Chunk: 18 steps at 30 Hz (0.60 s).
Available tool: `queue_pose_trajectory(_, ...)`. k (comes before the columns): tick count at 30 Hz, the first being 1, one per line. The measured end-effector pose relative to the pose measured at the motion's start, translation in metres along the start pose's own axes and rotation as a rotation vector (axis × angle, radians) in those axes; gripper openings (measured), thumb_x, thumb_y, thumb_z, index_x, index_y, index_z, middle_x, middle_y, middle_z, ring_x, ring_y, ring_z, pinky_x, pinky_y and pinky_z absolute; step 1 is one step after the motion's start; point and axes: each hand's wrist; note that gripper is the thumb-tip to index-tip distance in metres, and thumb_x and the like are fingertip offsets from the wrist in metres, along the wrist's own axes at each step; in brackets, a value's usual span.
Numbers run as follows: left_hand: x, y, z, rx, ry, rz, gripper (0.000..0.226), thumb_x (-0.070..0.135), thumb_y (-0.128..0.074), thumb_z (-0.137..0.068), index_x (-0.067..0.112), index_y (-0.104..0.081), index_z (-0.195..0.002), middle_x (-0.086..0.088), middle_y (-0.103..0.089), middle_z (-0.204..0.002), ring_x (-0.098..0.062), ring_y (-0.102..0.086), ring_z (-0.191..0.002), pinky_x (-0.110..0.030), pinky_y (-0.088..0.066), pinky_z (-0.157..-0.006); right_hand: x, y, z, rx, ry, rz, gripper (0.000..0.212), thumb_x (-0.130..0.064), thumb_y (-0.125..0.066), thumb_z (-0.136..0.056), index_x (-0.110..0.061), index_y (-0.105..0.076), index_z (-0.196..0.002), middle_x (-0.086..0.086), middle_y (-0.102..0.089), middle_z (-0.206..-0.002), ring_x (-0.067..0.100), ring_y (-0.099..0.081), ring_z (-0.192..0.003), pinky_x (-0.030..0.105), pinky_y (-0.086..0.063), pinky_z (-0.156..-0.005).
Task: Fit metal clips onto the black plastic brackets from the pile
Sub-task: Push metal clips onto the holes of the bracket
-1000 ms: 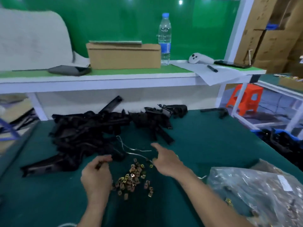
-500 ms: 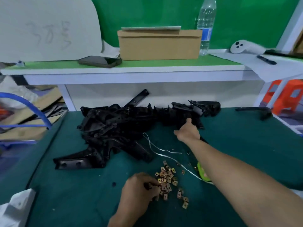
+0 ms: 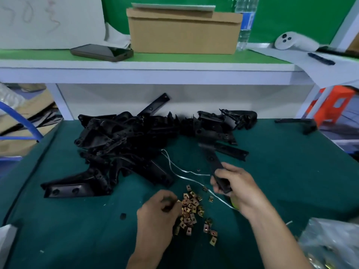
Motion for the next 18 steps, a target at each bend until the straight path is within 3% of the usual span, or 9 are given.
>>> queue_pose_trajectory(2, 0.0, -0.002, 0.003, -0.017, -0.021, -0.01, 0.035, 0.02, -0.086, -0.077, 0.051, -0.071, -0.082, 0.026, -0.072, -0.071, 0.008, -0.068, -0.068, -0.003, -0.046, -0.059, 0.01, -0.001, 0.027, -0.13, 0.011, -0.114, 0.026, -0.01, -0.069, -0.087, 0.004, -0.063, -0.108, 0.015, -0.061, -0.071, 0.023, -0.052, -0.057, 0.03, -0.045, -0.056)
queue_pose_trajectory(4, 0.0, -0.002, 0.004, -0.013, -0.027, 0.009, 0.042, 0.018, -0.087, -0.077, 0.057, -0.072, -0.079, 0.029, -0.072, -0.073, 0.01, -0.068, -0.07, -0.002, -0.046, -0.061, 0.016, -0.003, 0.047, -0.19, 0.035, -0.053, 0.028, -0.013, -0.078, -0.071, -0.003, -0.068, -0.095, 0.009, -0.056, -0.068, 0.021, -0.049, -0.056, 0.026, -0.042, -0.054)
queue_pose_trajectory(6, -0.002, 0.0, 0.001, 0.013, -0.027, 0.07, 0.044, 0.017, -0.086, -0.078, 0.059, -0.073, -0.076, 0.028, -0.073, -0.075, 0.007, -0.07, -0.069, -0.003, -0.048, -0.059, 0.022, -0.002, 0.06, -0.182, 0.035, 0.177, 0.031, -0.015, -0.077, -0.062, -0.009, -0.071, -0.091, 0.003, -0.053, -0.067, 0.018, -0.046, -0.056, 0.026, -0.037, -0.053)
queue_pose_trajectory(10, -0.008, 0.006, -0.003, 0.036, 0.002, 0.189, 0.033, 0.018, -0.085, -0.08, 0.049, -0.077, -0.09, 0.019, -0.076, -0.082, -0.001, -0.073, -0.075, -0.009, -0.054, -0.068, 0.03, 0.012, 0.073, -0.162, 0.041, 0.65, 0.032, -0.021, -0.068, -0.057, -0.008, -0.062, -0.086, -0.007, -0.041, -0.063, 0.011, -0.037, -0.057, 0.029, -0.023, -0.055)
queue_pose_trajectory(12, -0.012, 0.007, -0.001, 0.03, 0.018, 0.224, 0.032, 0.014, -0.084, -0.08, 0.044, -0.077, -0.086, 0.012, -0.077, -0.077, -0.008, -0.073, -0.068, -0.016, -0.058, -0.067, 0.026, 0.02, 0.079, -0.251, 0.016, 0.808, 0.031, -0.022, -0.069, -0.059, -0.012, -0.063, -0.087, -0.01, -0.042, -0.063, 0.009, -0.039, -0.056, 0.029, -0.027, -0.054)
queue_pose_trajectory(15, -0.016, 0.01, 0.004, 0.024, -0.002, 0.22, 0.032, 0.011, -0.083, -0.079, 0.042, -0.079, -0.082, 0.013, -0.077, -0.078, -0.006, -0.074, -0.072, -0.013, -0.055, -0.066, 0.015, 0.03, 0.086, -0.464, -0.034, 1.085, 0.028, -0.028, -0.071, -0.06, -0.025, -0.064, -0.087, -0.007, -0.051, -0.064, 0.006, -0.046, -0.057, 0.029, -0.036, -0.052)
queue_pose_trajectory(18, -0.017, 0.015, 0.007, -0.056, 0.027, 0.264, 0.03, 0.013, -0.083, -0.081, 0.042, -0.081, -0.088, 0.013, -0.079, -0.086, -0.005, -0.075, -0.081, -0.013, -0.055, -0.07, 0.01, 0.033, 0.086, -0.505, -0.111, 1.225, 0.032, -0.03, -0.073, -0.058, -0.046, -0.067, -0.086, -0.018, -0.058, -0.065, 0.001, -0.053, -0.058, 0.016, -0.037, -0.049)
Point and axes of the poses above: each hand's wrist, its own z-axis away from the middle knuckle, its own y-axis out of the back of the hand, x = y × z
